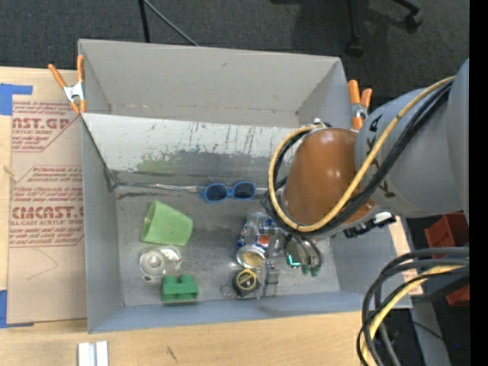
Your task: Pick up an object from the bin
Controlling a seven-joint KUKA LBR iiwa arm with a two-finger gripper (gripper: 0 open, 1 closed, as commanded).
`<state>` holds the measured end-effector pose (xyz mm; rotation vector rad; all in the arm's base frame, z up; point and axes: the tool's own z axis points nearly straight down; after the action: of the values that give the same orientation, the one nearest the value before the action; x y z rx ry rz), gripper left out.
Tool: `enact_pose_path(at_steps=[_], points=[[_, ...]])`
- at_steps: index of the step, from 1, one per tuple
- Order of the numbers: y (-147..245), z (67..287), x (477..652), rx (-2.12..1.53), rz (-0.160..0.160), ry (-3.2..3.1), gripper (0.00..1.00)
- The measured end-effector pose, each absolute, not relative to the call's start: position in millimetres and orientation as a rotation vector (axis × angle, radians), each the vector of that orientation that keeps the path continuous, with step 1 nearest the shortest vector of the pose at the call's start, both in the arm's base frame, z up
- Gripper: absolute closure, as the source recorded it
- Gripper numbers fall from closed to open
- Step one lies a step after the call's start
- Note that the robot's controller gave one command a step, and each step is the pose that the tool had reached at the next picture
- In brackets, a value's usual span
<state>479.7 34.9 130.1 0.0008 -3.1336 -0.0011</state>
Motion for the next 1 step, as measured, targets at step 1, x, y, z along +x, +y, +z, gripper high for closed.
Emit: enact_pose_path(at_steps=[1], points=[[-36.2,69.3,494.9,-0.085,0.003,-3.144,0.0]])
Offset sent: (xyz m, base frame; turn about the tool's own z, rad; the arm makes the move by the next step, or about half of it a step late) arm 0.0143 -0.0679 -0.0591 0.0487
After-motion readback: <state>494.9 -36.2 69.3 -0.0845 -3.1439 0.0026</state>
